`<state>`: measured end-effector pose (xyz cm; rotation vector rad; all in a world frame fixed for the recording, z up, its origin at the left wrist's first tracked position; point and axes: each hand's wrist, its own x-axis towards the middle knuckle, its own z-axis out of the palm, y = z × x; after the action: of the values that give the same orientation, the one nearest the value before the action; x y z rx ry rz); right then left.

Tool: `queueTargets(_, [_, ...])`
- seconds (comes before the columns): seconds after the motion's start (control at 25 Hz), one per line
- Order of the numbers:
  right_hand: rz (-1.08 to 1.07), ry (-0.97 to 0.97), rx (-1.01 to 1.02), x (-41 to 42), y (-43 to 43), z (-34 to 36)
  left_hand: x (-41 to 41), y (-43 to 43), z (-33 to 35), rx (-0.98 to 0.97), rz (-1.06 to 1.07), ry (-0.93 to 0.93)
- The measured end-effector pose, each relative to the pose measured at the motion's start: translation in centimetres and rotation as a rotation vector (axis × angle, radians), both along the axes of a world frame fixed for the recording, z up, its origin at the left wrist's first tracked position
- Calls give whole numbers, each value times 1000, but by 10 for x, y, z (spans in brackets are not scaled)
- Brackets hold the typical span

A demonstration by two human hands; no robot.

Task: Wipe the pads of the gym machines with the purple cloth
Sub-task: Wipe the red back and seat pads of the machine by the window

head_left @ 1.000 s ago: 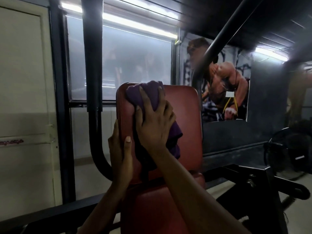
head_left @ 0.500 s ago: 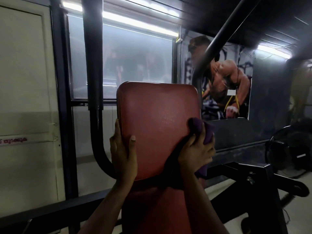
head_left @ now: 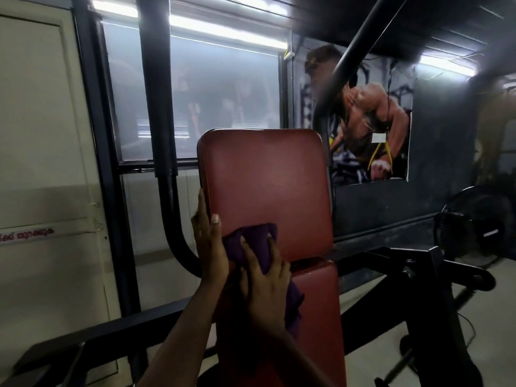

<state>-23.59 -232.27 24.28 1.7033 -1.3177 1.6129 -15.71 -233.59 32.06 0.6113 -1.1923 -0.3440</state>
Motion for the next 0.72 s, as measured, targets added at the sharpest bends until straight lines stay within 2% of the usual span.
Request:
queueTargets(0.08, [70,114,-51,-27,4,5,0,0,1,15,34,-23])
queueTargets(0.12, [129,73,-59,-43,1,17,0,0,1,18,50,-25])
queueTargets(0.2, [161,-141,-93,-72,-13,62,-1,-1,1,16,74,-32])
queueTargets(0.28, [61,-249,-110,-88,-37,122,-2,-4,0,-1,96,-40])
queueTargets(0.36, [-28,-238,-39,-81,-57,170,-3,-6,-1,-11,142,-50])
queueTargets(0.44, [-74,-245,-12,-64,-62,185,-3,-7,-2,-14,143,-59])
queueTargets(0.48, [-76,-196,-49,-56,-60,179,-3,-7,-3,-18,139,-57])
queueTargets(0.6, [-27,141,-184,-39,-49,136,-2,-8,-3,-33,119,-40])
queueTargets(0.72, [41,267,-192,-34,-39,92,-3,-6,-2,-56,69,-11])
